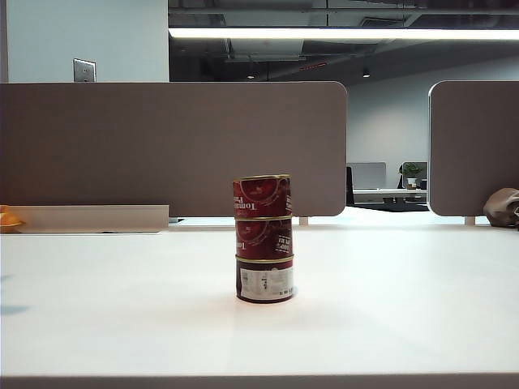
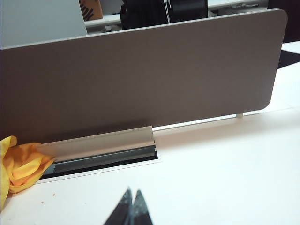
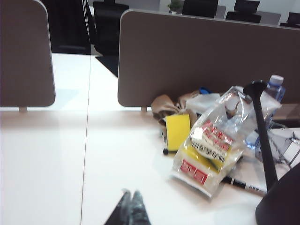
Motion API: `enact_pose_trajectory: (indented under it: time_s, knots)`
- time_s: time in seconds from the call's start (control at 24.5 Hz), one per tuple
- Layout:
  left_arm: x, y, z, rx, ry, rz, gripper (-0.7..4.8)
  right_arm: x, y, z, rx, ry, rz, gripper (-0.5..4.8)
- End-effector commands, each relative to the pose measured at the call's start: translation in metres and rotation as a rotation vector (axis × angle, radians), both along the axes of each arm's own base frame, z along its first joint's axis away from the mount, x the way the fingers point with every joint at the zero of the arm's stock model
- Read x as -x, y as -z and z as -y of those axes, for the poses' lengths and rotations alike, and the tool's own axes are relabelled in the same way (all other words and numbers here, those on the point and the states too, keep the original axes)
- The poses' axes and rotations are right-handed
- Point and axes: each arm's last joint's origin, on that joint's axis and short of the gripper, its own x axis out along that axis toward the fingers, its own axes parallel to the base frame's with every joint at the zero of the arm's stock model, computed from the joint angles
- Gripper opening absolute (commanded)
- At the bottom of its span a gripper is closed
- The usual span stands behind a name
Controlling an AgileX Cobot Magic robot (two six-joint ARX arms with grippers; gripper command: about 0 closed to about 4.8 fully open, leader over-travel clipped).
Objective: Pick up the cans one by one and stack them together.
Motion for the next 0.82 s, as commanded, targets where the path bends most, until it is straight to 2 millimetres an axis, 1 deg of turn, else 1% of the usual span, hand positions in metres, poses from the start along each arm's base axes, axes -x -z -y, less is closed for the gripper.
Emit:
enact_pose_trajectory:
  time_s: [0.04,0.2,0.49,0.65,0.82]
  knots:
    - [0.003,0.009,-0.001,-0.002,0.000,-0.006,-0.05,0.003,0.010,0.000,0.002,-0.001,0.007,0.00]
    - [0.007,0.031,-0.002,-0.013,-0.001,-0.038,-0.05,0.004,0.027,0.000,0.001,-0.002,-0.009,0.00]
    - [0.020,0.084,-0.006,-0.039,-0.001,-0.120,-0.05,0.003,0.054,0.000,-0.001,-0.002,-0.042,0.00]
    - [0.027,0.110,-0.008,-0.050,0.000,-0.154,-0.05,0.001,0.067,0.000,-0.002,-0.001,-0.066,0.00]
    - [0.031,0.123,-0.010,-0.067,0.000,-0.206,-0.05,-0.001,0.077,0.000,-0.004,-0.002,-0.088,0.00]
